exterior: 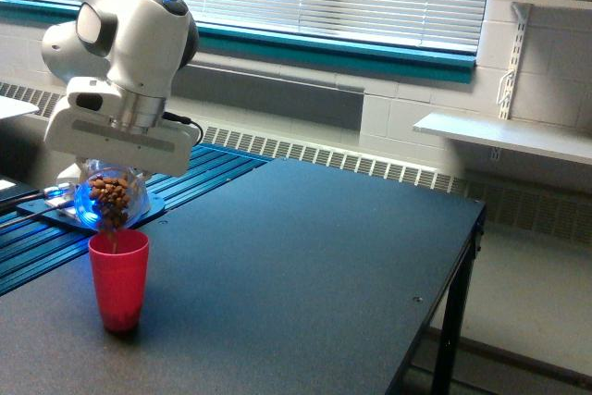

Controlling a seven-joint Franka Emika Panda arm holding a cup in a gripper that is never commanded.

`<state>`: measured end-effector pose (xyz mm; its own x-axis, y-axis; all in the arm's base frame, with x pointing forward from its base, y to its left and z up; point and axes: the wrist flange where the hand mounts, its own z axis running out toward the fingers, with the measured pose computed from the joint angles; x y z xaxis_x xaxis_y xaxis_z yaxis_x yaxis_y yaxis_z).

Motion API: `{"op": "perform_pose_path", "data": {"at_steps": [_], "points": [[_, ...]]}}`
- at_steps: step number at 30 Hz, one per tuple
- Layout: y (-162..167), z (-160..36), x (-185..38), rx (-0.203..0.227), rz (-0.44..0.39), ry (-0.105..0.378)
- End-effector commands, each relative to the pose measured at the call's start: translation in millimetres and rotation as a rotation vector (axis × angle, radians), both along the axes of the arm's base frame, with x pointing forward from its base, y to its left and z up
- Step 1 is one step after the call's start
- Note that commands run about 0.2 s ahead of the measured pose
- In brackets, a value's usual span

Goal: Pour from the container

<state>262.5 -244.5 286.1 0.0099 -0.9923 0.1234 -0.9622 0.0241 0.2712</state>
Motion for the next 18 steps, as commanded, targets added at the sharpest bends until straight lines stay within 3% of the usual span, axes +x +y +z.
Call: {"op": "perform_pose_path", "data": {"at_steps": [1, 18], "points": [[-8.0, 7.6, 0.0, -0.012, 0.006, 0.003], [-13.6, 8.9, 3.2, -0.01, 0.028, 0.045]]}}
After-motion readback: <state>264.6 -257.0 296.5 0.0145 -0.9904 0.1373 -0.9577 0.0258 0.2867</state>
